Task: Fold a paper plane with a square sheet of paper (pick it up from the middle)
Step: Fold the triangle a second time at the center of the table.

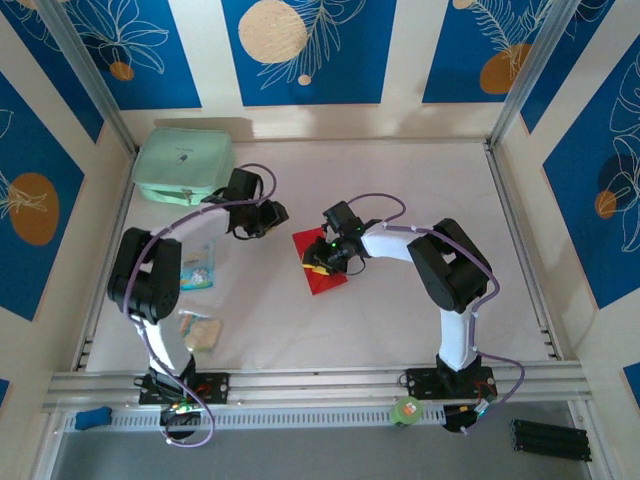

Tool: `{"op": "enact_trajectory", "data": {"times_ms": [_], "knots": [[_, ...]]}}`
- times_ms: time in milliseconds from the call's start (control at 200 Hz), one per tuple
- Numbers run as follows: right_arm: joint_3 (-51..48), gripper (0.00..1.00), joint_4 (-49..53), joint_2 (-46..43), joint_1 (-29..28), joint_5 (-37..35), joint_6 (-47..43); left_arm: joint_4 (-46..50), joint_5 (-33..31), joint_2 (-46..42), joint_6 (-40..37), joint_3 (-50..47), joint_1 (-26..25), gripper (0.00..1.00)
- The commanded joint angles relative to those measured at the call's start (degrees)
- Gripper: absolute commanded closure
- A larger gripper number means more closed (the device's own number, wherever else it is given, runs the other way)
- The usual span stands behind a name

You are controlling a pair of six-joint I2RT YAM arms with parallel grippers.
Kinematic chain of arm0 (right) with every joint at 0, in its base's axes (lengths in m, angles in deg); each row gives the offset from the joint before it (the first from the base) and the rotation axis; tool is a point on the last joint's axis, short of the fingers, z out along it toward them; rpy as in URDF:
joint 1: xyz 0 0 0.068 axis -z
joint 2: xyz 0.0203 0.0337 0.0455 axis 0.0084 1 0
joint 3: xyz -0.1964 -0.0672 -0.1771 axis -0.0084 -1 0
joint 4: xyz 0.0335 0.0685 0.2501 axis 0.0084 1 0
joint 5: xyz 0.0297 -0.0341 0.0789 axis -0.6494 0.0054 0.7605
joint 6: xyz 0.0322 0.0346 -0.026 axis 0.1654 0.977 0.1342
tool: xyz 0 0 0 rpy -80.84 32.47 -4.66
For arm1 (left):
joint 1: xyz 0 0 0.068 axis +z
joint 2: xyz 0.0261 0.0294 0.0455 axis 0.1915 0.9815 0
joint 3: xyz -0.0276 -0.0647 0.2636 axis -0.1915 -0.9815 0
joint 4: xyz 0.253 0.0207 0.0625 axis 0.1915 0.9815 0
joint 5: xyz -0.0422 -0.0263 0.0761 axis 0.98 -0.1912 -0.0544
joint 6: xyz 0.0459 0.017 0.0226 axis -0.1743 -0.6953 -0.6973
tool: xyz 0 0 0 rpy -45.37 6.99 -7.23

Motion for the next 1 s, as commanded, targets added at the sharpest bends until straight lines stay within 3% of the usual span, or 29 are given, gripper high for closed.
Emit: {"op": "enact_trajectory", "data": {"times_ms": [0, 315, 555, 995], "knots": [[-0.8, 0.63, 2.7, 2.1, 0.6, -0.7, 0.0, -0.5, 0.5, -3.1, 2.2, -3.9, -0.4, 0.55], [-2.4, 0.62, 0.8, 1.8, 0.9, -0.2, -1.3, -3.0, 3.6, -6.1, 5.4, -10.6, -4.3, 0.56], [-4.0, 0.61, -0.8, 1.4, 1.3, 0.3, -2.1, -5.5, 4.3, -5.8, 8.2, -13.3, -6.7, 0.63], [-5.1, 0.89, 0.6, 1.6, 2.4, -0.2, -2.6, -8.7, 6.7, -2.5, 10.6, -12.9, -9.9, 0.79]]}}
